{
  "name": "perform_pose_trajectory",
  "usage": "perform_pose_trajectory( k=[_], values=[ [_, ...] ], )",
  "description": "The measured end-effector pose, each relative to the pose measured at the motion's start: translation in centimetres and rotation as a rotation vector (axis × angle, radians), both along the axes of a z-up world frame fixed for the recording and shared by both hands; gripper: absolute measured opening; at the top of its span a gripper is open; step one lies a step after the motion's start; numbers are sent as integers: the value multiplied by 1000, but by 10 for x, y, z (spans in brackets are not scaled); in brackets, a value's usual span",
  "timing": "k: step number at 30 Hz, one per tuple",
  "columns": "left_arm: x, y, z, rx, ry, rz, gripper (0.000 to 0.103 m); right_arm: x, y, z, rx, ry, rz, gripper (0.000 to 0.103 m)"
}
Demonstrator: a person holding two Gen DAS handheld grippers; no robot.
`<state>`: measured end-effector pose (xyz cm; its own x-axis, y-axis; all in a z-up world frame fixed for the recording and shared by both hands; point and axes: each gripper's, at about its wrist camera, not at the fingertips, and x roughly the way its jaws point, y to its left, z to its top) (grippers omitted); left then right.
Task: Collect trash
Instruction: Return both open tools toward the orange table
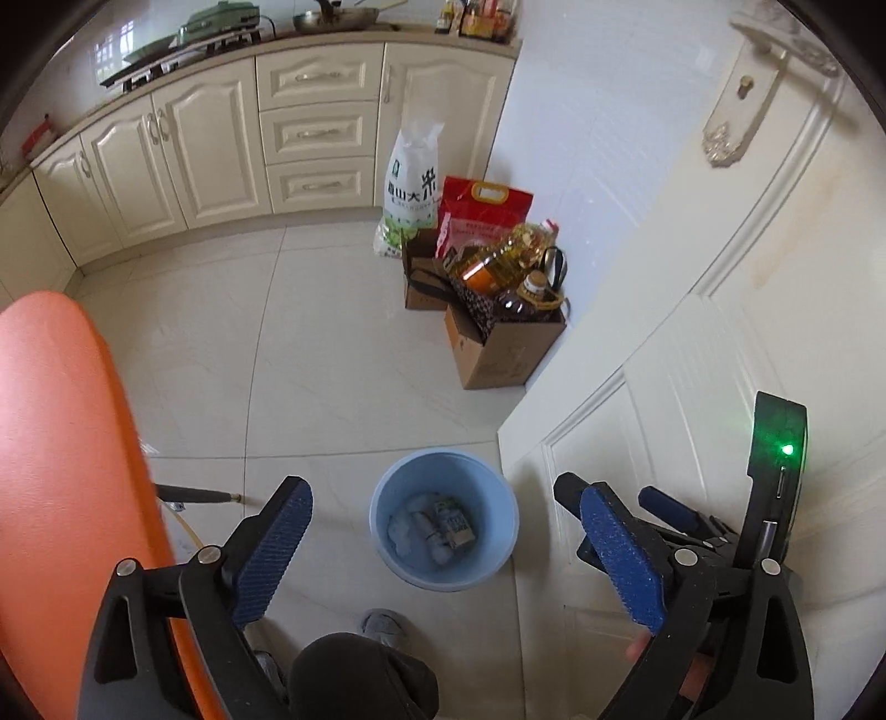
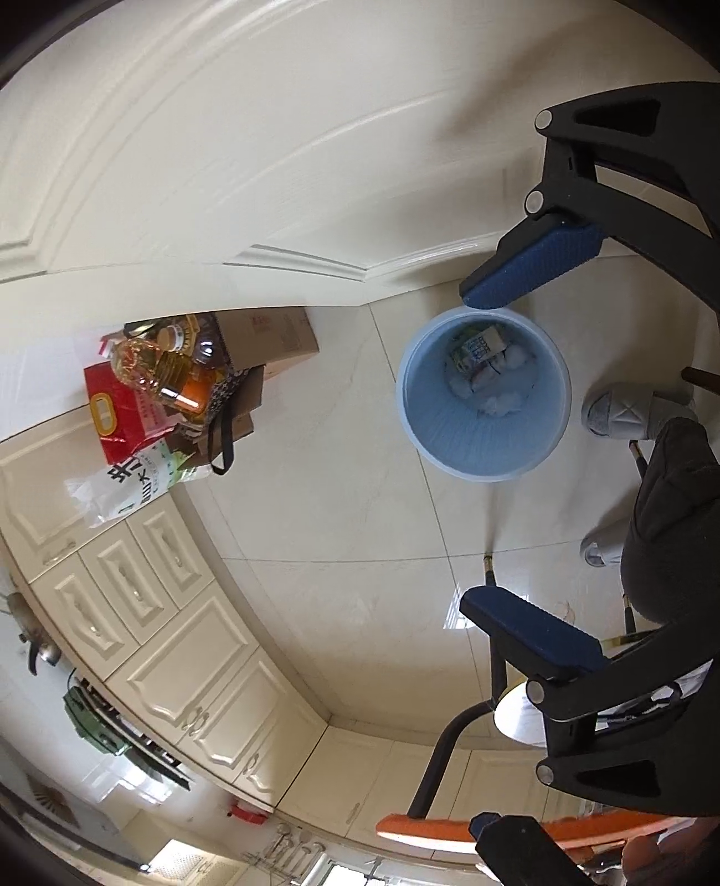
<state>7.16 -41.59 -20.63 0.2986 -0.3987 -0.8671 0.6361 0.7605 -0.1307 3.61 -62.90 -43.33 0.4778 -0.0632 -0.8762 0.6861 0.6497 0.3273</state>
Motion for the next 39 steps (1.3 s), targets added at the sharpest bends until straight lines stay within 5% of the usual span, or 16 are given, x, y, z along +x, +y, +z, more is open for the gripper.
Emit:
perform_pose_trajectory(
  k=[6,16,28,39],
  values=[
    [-44,65,61,-99,-156,32,99,-9,36,79,-81,-117,13,103],
    [-118,241,136,-209,-393,239,102,6,148,207,-221,-332,189,103],
    [-237,390,161,-190,-602,518,102,27,304,302,-343,-514,453,103],
    [-326,409,153,-125,-653,684,102,25,423,343,-425,-633,638,103]
  ],
)
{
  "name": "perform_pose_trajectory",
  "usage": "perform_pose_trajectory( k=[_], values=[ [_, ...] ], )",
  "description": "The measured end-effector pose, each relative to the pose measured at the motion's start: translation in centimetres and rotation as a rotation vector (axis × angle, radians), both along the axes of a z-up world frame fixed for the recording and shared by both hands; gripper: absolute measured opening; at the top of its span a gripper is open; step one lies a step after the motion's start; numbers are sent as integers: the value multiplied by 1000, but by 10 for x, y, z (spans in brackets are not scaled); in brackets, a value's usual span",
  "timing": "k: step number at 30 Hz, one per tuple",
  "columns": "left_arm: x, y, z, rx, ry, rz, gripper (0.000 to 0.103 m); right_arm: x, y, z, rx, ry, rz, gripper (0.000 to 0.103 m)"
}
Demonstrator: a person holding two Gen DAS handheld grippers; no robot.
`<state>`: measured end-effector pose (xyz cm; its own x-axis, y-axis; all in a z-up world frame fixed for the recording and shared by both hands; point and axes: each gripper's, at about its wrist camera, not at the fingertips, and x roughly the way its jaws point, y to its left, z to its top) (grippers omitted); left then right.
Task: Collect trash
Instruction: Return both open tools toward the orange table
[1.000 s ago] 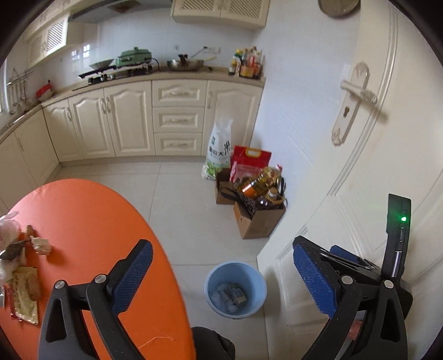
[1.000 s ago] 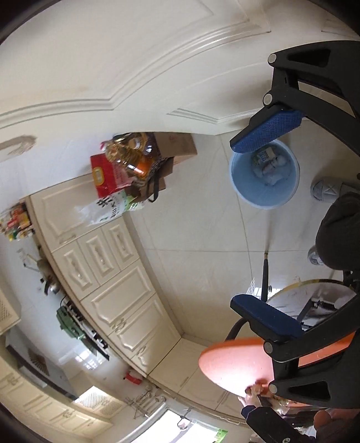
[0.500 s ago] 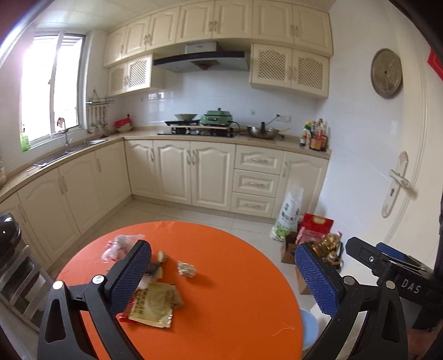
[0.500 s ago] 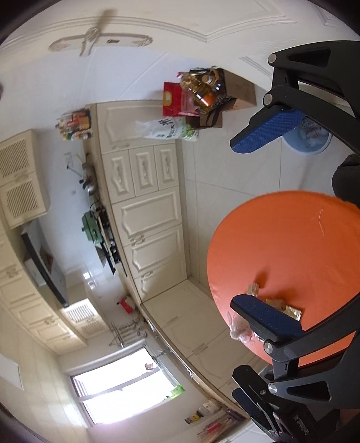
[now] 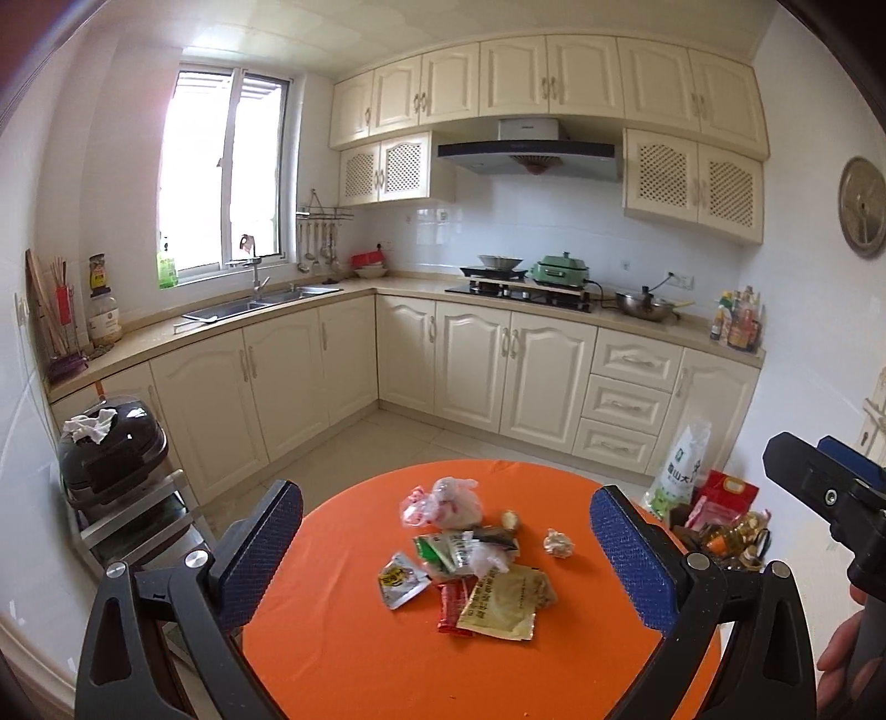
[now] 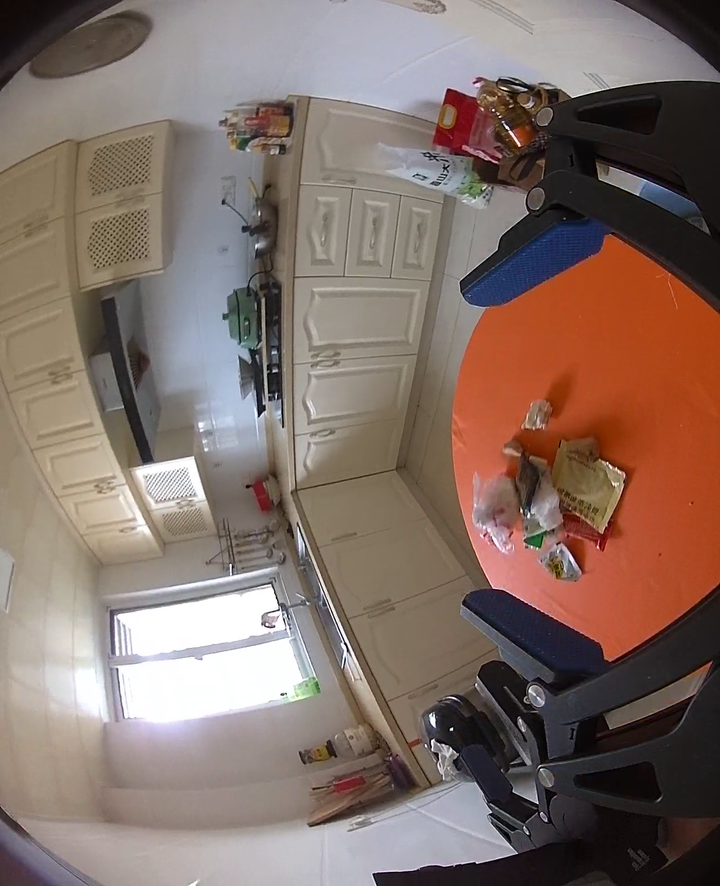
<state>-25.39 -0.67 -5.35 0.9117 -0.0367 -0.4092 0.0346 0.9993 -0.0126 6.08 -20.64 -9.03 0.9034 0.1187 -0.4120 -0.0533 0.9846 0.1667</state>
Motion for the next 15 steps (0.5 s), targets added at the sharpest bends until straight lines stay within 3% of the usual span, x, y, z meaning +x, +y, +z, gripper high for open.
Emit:
perform_pose_trajectory(
  k=[4,8,15],
  values=[
    [-28,18,4,-6,-19,39,102,0,29,7,-34,-24,49,103],
    [-30,43,3,-26,-9,76,102,5,42,4,-68,-17,56,103],
    [-17,50,-24,-60,102,94,102,37,26,-39,-115,135,11,103]
  ],
)
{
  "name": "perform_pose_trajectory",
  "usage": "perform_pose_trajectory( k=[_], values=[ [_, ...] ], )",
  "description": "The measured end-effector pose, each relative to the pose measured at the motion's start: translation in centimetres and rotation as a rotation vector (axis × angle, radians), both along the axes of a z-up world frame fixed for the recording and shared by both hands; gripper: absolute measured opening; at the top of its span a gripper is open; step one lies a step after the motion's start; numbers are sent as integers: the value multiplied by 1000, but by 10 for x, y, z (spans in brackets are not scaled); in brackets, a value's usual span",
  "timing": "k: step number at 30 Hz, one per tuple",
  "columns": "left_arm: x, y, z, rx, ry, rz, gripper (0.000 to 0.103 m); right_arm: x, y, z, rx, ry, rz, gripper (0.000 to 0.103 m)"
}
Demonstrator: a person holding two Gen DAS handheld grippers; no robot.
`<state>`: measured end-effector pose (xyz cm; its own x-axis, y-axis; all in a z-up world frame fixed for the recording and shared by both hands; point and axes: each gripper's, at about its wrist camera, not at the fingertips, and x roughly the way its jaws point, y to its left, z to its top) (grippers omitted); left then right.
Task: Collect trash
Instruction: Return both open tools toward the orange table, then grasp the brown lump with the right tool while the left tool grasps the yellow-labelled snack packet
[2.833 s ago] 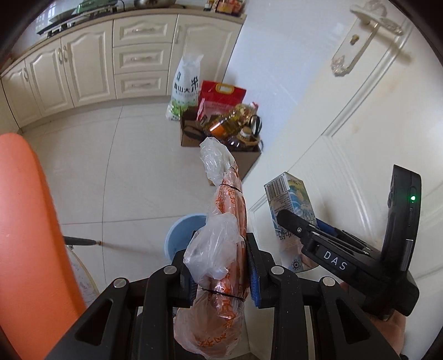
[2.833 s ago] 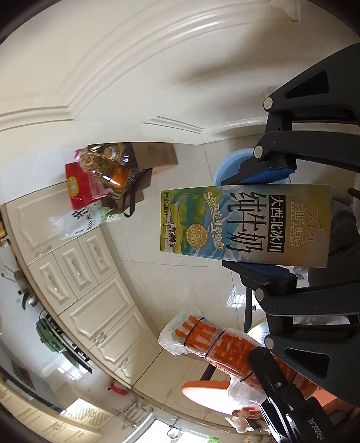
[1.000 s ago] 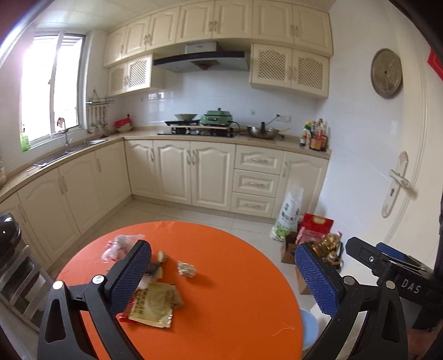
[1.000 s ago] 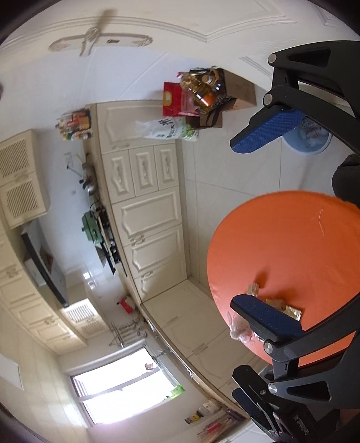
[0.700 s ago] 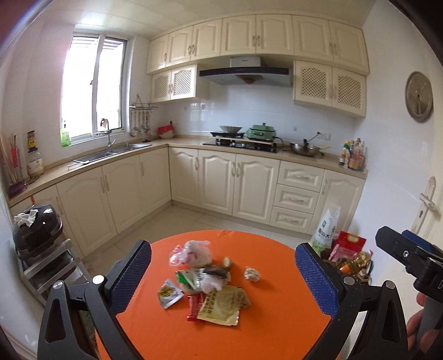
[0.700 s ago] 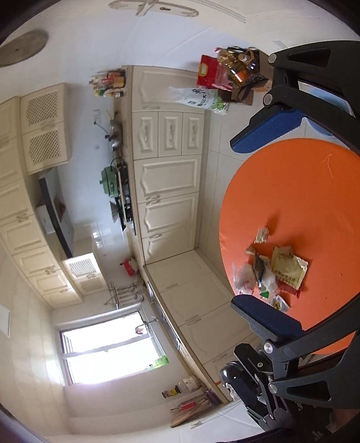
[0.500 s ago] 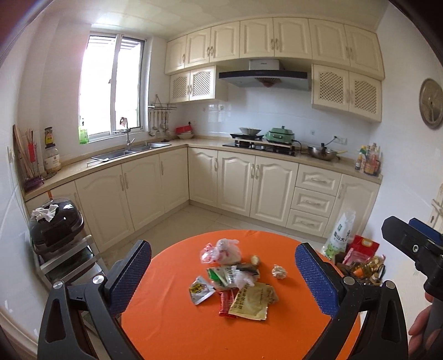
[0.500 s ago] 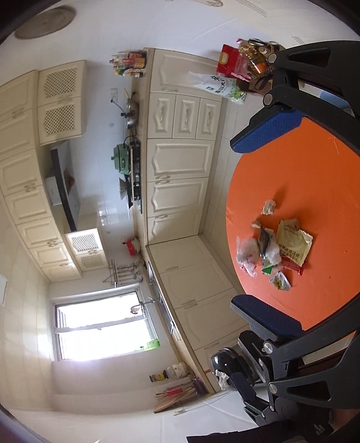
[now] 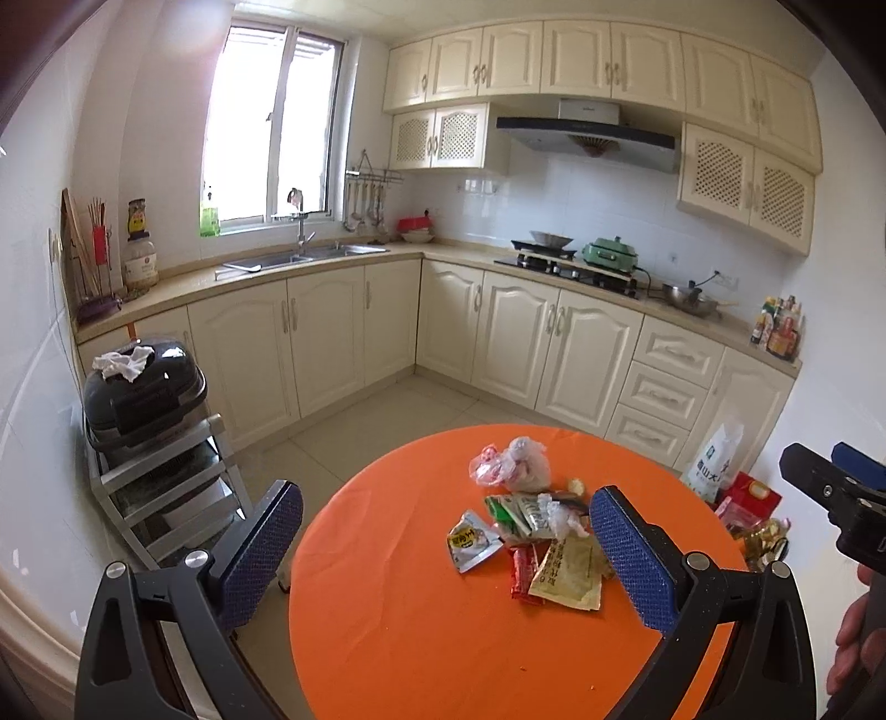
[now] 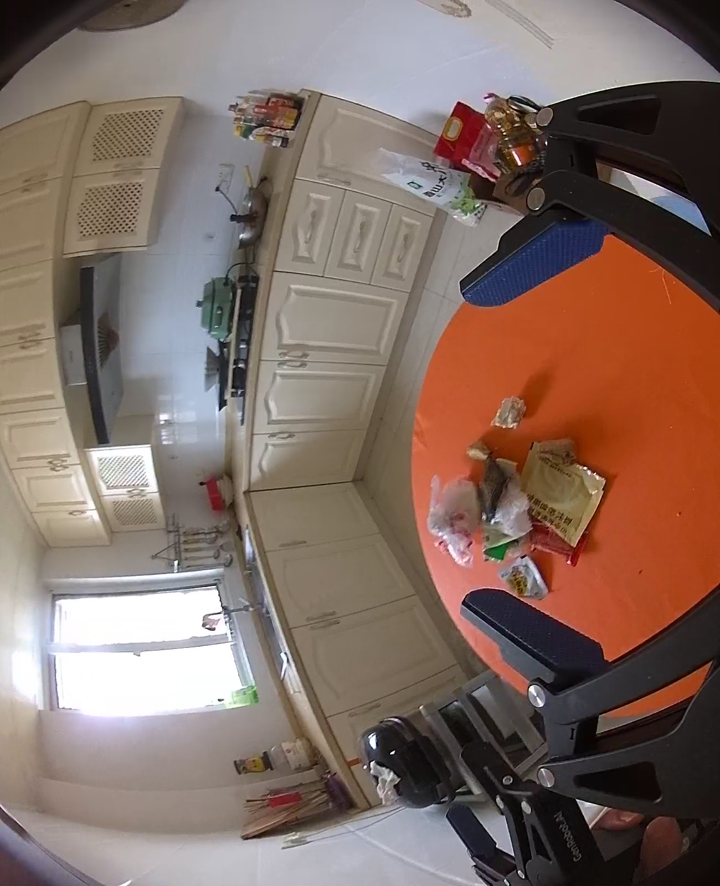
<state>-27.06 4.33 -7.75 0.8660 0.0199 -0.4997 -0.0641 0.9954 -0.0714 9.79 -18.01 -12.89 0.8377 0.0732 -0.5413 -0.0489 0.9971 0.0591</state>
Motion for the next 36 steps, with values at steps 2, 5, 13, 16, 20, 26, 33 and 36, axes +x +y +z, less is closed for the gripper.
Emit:
perform_pose_trajectory(
  k=[2,5,13,16,20,26,33,36],
  values=[
    [10,-5,-6,2,32,-5,102,10,-5,-16,-2,49,-4,103],
    [25,-15,-13,-1,78,-14,102,26,-10,-39,-5,113,-8,103],
    [118,-24,-12,25,198,-22,102,69,-14,-125,28,300,24,91],
    [152,-23,-22,30,247,-13,102,86,-11,-157,34,371,43,83],
    [190,-29,-27,29,295,-9,102,105,-7,-186,60,427,69,78],
    [235,-34,-34,35,336,-8,102,128,-3,-212,77,480,103,54],
    [273,-33,-50,34,372,-25,102,129,12,-218,28,467,171,30],
    [285,-35,-56,37,382,-43,102,129,6,-216,62,471,161,30]
  ],
)
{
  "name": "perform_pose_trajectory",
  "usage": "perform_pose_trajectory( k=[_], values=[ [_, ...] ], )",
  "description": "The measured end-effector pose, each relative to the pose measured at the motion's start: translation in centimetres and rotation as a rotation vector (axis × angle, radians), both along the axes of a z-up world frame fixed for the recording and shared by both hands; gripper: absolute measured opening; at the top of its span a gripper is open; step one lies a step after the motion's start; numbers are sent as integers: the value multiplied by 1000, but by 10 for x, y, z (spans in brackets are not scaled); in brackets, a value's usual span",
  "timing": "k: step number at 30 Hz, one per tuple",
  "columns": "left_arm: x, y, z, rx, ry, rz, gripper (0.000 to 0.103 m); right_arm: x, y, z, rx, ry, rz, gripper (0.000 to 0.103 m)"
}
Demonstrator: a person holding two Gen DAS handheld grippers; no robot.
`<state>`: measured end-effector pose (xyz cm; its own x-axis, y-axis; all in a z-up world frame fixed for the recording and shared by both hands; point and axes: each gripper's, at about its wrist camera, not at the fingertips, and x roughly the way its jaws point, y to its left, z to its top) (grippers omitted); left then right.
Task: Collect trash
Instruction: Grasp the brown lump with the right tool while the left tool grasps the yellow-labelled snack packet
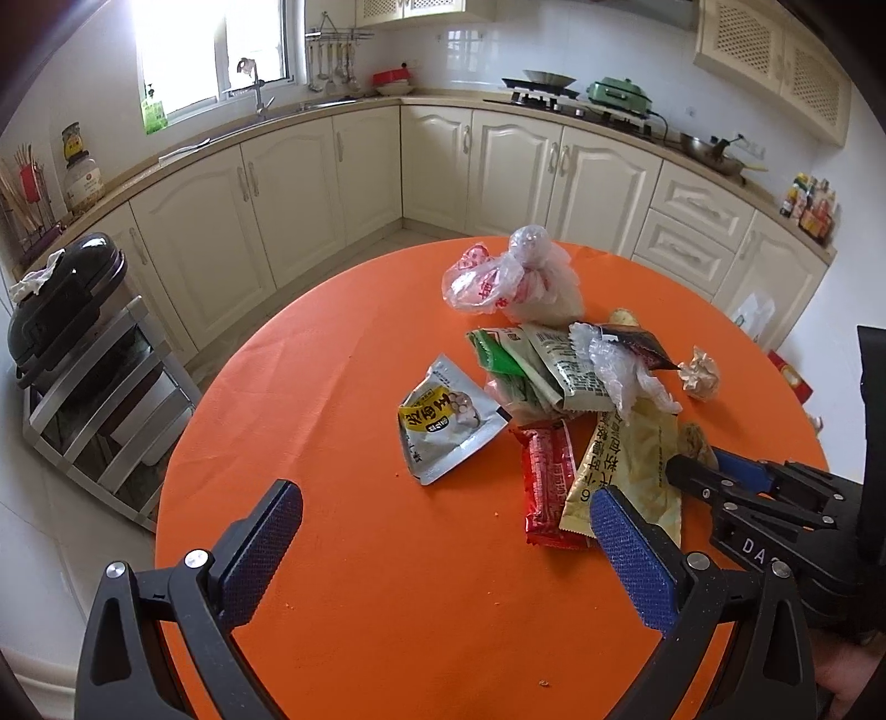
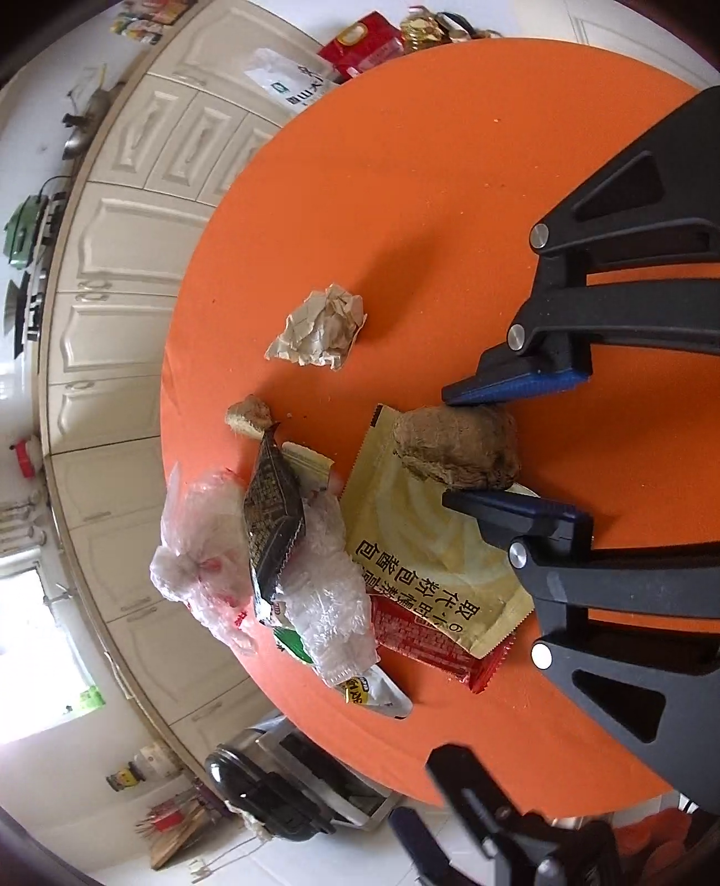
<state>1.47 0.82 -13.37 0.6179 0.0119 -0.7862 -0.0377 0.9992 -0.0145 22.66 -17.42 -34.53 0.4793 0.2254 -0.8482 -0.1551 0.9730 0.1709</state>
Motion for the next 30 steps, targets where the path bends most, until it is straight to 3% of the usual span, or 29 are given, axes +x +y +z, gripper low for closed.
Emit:
perform_pose_trajectory(
  k=[9,18,20,23,24,25,30],
  values=[
    [47,22,-33,68,35,3,102,-1,-14,17,40,-23,-21,30],
    [95,22,-73,137,70,-79,103,9,-7,14,28,-11,-29,30],
    [107,26,-76,116,63,-100,101,11,-5,14,25,-8,-30,30],
    [119,38,-81,18,64,-132,77,13,-5,15,18,-6,-35,30],
    [121,40,-82,24,56,-133,62,14,-5,15,16,-6,-36,30],
    [123,41,-82,18,48,-147,54,14,-6,15,14,-6,-37,30],
    [126,58,-84,-65,33,-136,29,10,-6,20,18,-14,-38,30]
  ],
)
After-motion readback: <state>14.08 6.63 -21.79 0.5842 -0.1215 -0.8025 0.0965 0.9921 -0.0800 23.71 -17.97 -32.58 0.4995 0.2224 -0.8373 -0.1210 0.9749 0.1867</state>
